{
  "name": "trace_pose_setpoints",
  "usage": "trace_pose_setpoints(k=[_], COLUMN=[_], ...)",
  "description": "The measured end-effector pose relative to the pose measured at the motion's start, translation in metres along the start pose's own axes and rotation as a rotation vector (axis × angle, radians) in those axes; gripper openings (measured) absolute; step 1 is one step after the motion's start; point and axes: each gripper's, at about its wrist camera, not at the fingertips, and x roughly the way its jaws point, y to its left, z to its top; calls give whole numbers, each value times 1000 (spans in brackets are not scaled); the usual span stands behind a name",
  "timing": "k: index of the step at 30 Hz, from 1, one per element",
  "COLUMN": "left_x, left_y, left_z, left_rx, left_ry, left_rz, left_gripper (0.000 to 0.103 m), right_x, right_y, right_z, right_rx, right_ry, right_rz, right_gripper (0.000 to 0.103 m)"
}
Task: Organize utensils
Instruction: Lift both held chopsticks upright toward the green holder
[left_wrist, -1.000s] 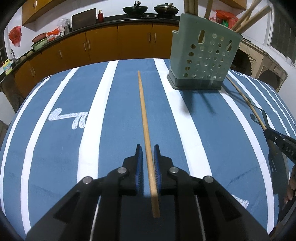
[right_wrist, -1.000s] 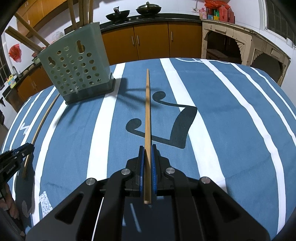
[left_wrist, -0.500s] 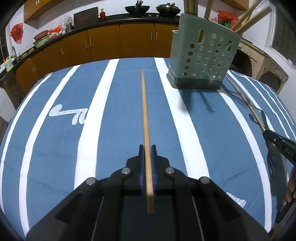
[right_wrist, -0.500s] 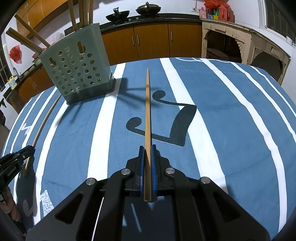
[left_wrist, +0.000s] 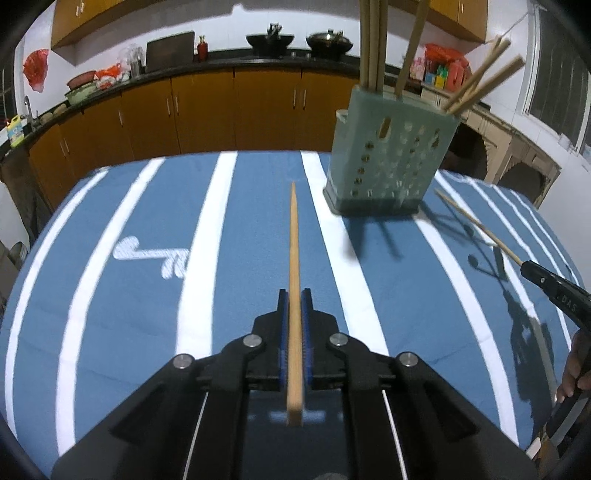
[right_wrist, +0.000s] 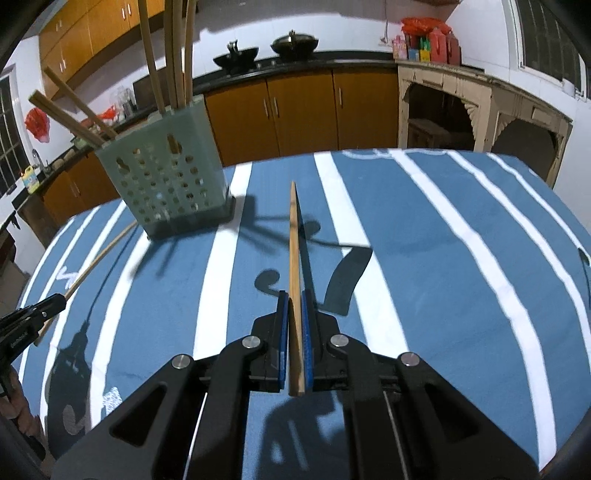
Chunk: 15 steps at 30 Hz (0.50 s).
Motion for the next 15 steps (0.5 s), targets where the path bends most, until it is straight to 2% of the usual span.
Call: trace_pose_setpoints(k=[15], left_x=[-56], left_y=[9], left_z=[36], left_rx=[-52], left_ry=[-193], left_rz=[-25], left_gripper=[8], right_x=[-42], right_y=[5], right_z=[33], right_rx=[-16], right_ry=[-176], right_rz=[31], right_gripper=[8])
